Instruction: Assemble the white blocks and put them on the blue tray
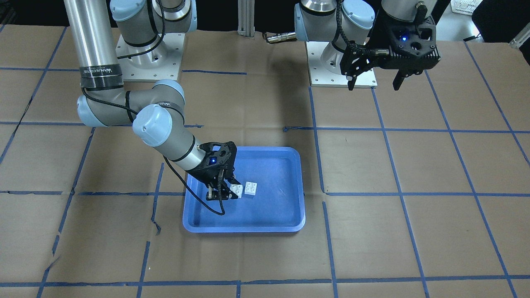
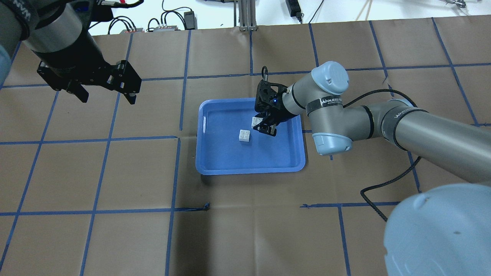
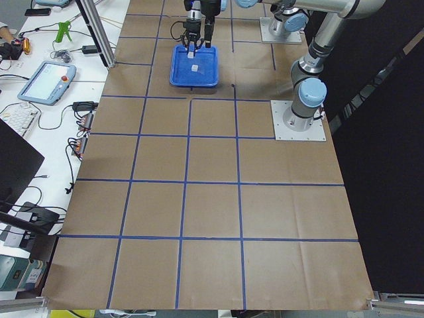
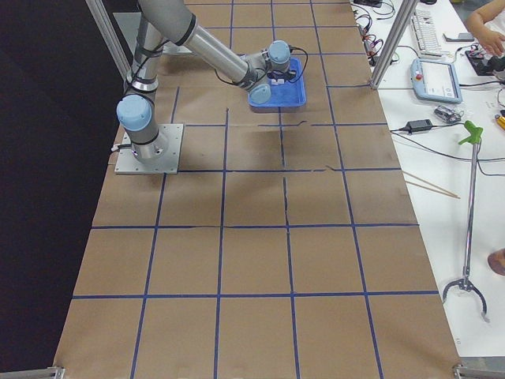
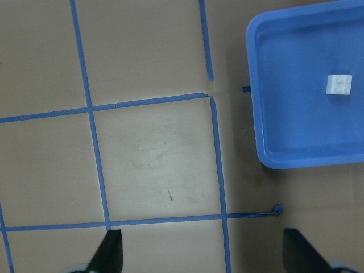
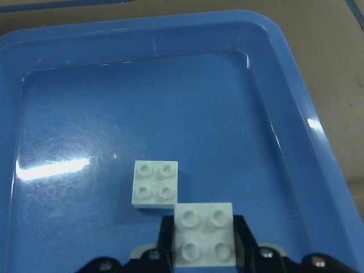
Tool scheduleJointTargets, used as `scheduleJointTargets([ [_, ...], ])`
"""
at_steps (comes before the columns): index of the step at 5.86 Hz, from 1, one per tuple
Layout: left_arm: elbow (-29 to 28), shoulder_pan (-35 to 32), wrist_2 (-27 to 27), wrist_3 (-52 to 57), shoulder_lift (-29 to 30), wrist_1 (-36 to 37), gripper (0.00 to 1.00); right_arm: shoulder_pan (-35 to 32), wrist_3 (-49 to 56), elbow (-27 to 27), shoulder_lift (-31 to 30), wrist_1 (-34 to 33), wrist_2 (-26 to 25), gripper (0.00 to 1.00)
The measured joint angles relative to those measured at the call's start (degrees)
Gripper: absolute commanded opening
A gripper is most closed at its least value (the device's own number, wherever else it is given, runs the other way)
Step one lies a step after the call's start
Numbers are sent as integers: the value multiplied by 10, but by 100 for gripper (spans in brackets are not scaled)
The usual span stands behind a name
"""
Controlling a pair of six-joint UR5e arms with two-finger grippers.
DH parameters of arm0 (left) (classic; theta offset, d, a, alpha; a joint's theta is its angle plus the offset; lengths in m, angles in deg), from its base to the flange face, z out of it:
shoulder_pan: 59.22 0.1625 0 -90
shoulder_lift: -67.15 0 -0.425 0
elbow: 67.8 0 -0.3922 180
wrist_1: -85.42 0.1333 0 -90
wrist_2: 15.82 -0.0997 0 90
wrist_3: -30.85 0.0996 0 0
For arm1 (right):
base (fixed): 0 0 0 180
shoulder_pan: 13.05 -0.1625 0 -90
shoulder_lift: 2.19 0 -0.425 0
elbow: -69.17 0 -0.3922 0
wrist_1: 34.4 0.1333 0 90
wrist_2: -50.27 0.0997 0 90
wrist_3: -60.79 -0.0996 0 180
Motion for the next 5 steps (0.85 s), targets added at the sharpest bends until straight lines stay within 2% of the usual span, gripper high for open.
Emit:
scheduleJointTargets([
  [2,-1,10,18,-7,-2,-5,99,-1,-4,5,13,-10,-20,19],
  [5,0,12,22,-6,-3,-4,99,-2,-6,15,12,-8,-19,19],
])
